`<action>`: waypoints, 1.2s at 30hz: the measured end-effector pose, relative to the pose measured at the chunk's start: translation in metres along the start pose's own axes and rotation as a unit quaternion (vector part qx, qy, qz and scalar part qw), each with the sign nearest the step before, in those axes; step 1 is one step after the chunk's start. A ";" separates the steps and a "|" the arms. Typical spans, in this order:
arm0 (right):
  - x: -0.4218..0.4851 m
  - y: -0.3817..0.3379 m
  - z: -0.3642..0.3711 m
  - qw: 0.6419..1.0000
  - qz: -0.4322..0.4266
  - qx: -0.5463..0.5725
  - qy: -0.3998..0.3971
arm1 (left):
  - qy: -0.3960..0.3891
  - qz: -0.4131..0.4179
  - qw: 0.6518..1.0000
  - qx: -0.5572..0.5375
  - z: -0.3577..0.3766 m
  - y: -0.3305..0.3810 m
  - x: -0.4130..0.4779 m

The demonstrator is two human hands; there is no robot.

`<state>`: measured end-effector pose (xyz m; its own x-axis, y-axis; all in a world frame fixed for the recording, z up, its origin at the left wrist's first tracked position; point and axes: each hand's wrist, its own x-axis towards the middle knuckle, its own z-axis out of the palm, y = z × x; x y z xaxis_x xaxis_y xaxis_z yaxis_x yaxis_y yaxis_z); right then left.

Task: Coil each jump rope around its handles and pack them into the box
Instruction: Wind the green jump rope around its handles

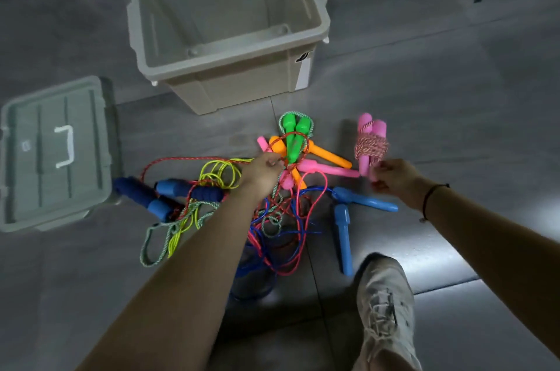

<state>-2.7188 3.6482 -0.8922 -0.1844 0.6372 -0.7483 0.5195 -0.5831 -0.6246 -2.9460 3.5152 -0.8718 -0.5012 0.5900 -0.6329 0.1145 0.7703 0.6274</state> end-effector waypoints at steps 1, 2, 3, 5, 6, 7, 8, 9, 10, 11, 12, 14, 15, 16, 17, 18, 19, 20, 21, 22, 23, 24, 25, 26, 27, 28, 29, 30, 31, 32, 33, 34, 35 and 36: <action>0.010 -0.007 0.002 1.000 -0.014 -0.001 0.007 | 0.003 -0.004 1.000 -0.015 0.004 0.000 0.006; 0.018 -0.016 0.004 0.999 -0.032 0.003 0.019 | 0.008 -0.013 0.999 -0.031 0.009 0.001 0.013; 0.024 -0.024 0.005 0.999 -0.043 0.018 0.024 | 0.013 -0.028 0.998 -0.047 0.014 0.003 0.019; 0.038 -0.036 0.006 0.995 -0.048 0.076 0.031 | 0.012 -0.069 0.995 -0.069 0.022 0.010 0.030; 0.041 -0.040 0.006 0.994 -0.034 0.103 0.033 | 0.014 -0.085 0.995 -0.058 0.026 0.014 0.034; 0.041 -0.043 0.006 0.992 -0.013 0.115 0.040 | 0.023 -0.093 0.995 -0.026 0.029 0.018 0.039; 0.039 -0.045 0.006 0.991 0.006 0.121 0.047 | 0.035 -0.101 0.994 0.013 0.032 0.020 0.044; 0.038 -0.045 0.008 0.990 0.016 0.129 0.050 | 0.041 -0.105 0.992 0.051 0.034 0.022 0.049; 0.038 -0.041 0.009 0.990 0.016 0.130 0.057 | 0.038 -0.103 0.990 0.084 0.036 0.024 0.053; 0.038 -0.037 0.010 0.990 0.012 0.125 0.059 | 0.030 -0.095 0.989 0.112 0.038 0.027 0.055; 0.038 -0.033 0.011 0.991 0.007 0.120 0.053 | 0.018 -0.090 0.986 0.136 0.039 0.029 0.056; 0.040 -0.025 0.012 0.992 -0.003 0.119 0.041 | -0.001 -0.080 0.982 0.172 0.040 0.036 0.055; 0.042 -0.022 0.013 0.991 -0.006 0.123 0.046 | -0.014 -0.076 0.980 0.184 0.041 0.036 0.055; 0.045 -0.019 0.015 0.990 -0.011 0.122 0.065 | -0.026 -0.076 0.978 0.193 0.041 0.036 0.055; 0.045 -0.018 0.018 0.988 -0.017 0.112 0.101 | -0.034 -0.076 0.976 0.200 0.041 0.034 0.054; 0.047 -0.015 0.022 0.984 -0.026 0.083 0.154 | -0.031 -0.072 0.975 0.206 0.042 0.031 0.052; 0.048 -0.012 0.025 0.977 -0.037 0.046 0.205 | -0.020 -0.058 0.976 0.211 0.043 0.028 0.050; 0.049 -0.009 0.030 0.971 -0.049 0.016 0.232 | -0.013 -0.039 0.974 0.222 0.043 0.026 0.046; 0.049 -0.007 0.035 0.970 -0.063 -0.010 0.235 | -0.017 -0.023 0.973 0.231 0.043 0.026 0.041; 0.042 -0.008 0.042 0.973 -0.077 -0.032 0.213 | -0.033 -0.010 0.970 0.239 0.043 0.025 0.036; 0.030 -0.012 0.048 0.979 -0.088 -0.046 0.177 | -0.055 0.003 0.967 0.250 0.044 0.025 0.029; 0.015 -0.017 0.055 0.988 -0.087 -0.028 0.124 | -0.073 0.013 0.963 0.258 0.042 0.025 0.021; -0.001 -0.020 0.062 0.997 -0.060 0.020 0.052 | -0.085 0.024 0.962 0.257 0.040 0.023 0.015; -0.016 -0.023 0.069 0.996 -0.029 0.074 -0.033 | -0.096 0.038 0.966 0.237 0.037 0.023 0.008; -0.031 -0.027 0.076 0.988 -0.007 0.109 -0.111 | -0.107 0.065 0.968 0.216 0.035 0.022 0.001; -0.042 -0.030 0.081 0.978 0.004 0.128 -0.167 | -0.118 0.101 0.968 0.198 0.031 0.023 -0.008; -0.050 -0.033 0.086 0.969 0.008 0.152 -0.195 | -0.124 0.137 0.963 0.196 0.028 0.023 -0.016; -0.057 -0.038 0.091 0.961 0.007 0.187 -0.204 | -0.126 0.166 0.956 0.205 0.023 0.025 -0.026; -0.064 -0.045 0.094 0.956 0.003 0.219 -0.196 | -0.119 0.188 0.951 0.213 0.018 0.029 -0.037; -0.075 -0.054 0.098 0.953 -0.009 0.243 -0.180 | -0.110 0.206 0.949 0.210 0.013 0.036 -0.050; -0.084 -0.062 0.099 0.956 -0.026 0.248 -0.158 | -0.105 0.216 0.950 0.202 0.006 0.041 -0.062; -0.093 -0.070 0.099 0.959 -0.043 0.243 -0.142 | -0.112 0.219 0.952 0.180 -0.004 0.048 -0.076; -0.106 -0.078 0.096 0.963 -0.070 0.219 -0.139 | -0.126 0.217 0.957 0.143 -0.014 0.055 -0.088; -0.120 -0.086 0.092 0.966 -0.101 0.189 -0.148 | -0.146 0.213 0.961 0.095 -0.025 0.062 -0.101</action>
<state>-2.8178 3.5757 -0.7693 -0.5092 0.6179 -0.5992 0.1168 -0.6401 -0.7594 -2.9098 3.4968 -0.7577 -0.1151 0.8833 -0.4545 0.4253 0.4574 0.7810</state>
